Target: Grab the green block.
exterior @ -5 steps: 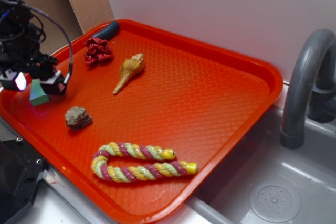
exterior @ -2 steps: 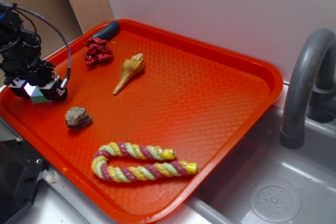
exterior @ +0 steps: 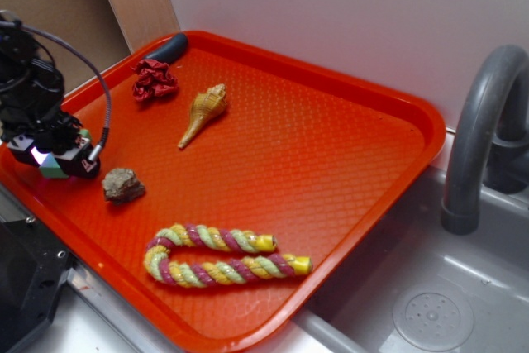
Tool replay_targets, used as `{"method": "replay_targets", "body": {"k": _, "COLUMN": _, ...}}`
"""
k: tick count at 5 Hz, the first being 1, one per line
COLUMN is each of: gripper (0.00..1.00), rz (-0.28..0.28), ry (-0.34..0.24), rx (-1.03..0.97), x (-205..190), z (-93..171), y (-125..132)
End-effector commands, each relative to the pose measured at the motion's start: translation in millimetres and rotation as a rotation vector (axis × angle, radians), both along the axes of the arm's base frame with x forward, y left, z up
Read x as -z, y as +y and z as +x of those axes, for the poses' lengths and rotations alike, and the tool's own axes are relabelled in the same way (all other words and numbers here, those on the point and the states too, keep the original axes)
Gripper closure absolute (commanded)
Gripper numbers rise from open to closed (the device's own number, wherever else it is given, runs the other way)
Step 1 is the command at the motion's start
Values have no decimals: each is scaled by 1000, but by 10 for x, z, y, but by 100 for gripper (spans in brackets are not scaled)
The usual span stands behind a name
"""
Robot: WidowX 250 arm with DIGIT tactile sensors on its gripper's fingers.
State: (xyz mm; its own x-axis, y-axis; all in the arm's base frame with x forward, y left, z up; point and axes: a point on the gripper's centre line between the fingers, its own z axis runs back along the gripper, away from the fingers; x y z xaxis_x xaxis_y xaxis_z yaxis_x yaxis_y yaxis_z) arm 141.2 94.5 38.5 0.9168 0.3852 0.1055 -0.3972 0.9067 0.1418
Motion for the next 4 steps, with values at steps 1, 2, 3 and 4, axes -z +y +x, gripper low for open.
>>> {"method": "replay_targets", "body": {"k": 1, "gripper": 100, "rz": 52, "ry": -25, "rx": 188, "x": -476, "z": 397, "y": -588}}
{"method": "replay_targets", "body": {"k": 2, "gripper": 100, "rz": 12, "ry": -26, "rx": 237, "x": -692, "z": 557, "y": -834}}
{"method": "replay_targets", "body": {"k": 3, "gripper": 100, "rz": -1, "ry": -65, "rx": 250, "x": -1020, "z": 711, "y": -982}}
{"method": "replay_targets", "body": {"k": 4, "gripper": 100, "rz": -8, "ry": -91, "rx": 227, "x": -1377, "z": 818, "y": -960}}
